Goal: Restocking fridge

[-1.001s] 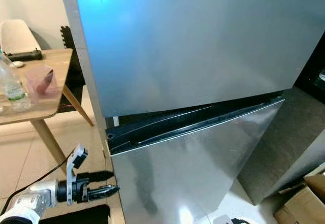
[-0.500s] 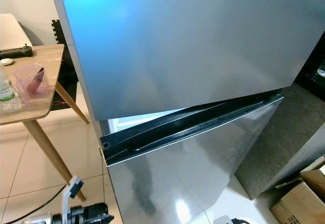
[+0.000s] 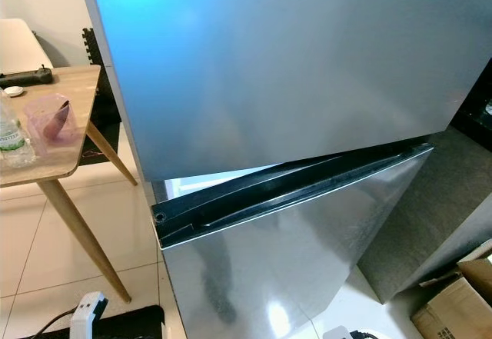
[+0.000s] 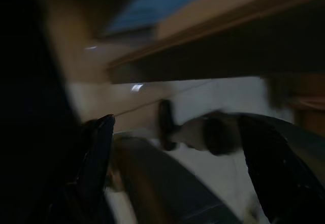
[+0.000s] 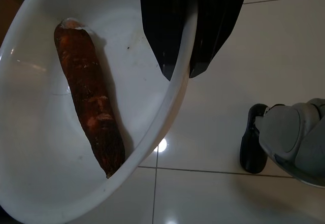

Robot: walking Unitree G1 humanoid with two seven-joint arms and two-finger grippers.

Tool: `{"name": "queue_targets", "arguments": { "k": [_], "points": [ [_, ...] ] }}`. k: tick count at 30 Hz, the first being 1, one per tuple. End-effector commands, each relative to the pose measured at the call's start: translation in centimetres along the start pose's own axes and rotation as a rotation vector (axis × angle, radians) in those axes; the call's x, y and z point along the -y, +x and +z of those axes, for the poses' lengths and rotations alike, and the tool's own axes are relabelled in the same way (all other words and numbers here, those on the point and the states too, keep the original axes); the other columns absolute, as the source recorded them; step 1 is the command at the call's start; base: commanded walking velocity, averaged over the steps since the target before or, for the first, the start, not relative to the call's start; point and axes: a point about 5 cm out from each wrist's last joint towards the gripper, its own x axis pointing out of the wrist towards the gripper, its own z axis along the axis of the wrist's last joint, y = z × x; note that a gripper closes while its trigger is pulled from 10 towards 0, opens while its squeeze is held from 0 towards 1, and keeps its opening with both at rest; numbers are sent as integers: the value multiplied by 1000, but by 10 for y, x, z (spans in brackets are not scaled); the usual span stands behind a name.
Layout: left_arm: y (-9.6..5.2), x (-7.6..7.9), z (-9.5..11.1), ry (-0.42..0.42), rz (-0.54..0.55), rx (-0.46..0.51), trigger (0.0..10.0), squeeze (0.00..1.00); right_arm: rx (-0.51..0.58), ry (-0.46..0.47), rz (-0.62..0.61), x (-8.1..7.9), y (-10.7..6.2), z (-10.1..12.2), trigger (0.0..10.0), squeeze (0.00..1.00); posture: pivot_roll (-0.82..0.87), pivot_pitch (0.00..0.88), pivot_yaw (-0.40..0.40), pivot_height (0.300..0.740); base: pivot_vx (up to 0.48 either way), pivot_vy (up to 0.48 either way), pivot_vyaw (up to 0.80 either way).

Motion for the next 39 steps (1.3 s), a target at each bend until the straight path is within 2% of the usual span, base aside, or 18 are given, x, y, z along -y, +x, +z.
{"name": "queue_targets", "arguments": {
  "k": [1, 3, 10, 14, 39],
  "points": [
    [0, -3, -8, -34, 76, 5, 10000, 0, -3, -3, -4, -1, 0, -1, 10000, 0, -37, 0, -27, 740, 0, 0, 0],
    [-1, -8, -16, -74, 185, 2, 10000, 0, -4, -4, -2, -2, 0, -2, 10000, 0, -36, 0, -28, 740, 0, 0, 0],
    [1, -6, -33, -90, 282, -29, 10000, 0, -6, -6, -2, -3, 0, -2, 10000, 0, -38, 0, -28, 740, 0, 0, 0],
    [8, 1, -35, -99, 290, -28, 10000, 0, -8, -4, -3, -3, 0, -2, 10000, 0, -39, 0, -29, 740, -136, 0, 0],
    [12, 6, -38, -102, 318, -29, 10000, 0, -13, 4, -4, -2, 0, -5, 10000, 0, -48, 0, -33, 740, -307, 0, 0]
  ]
}}
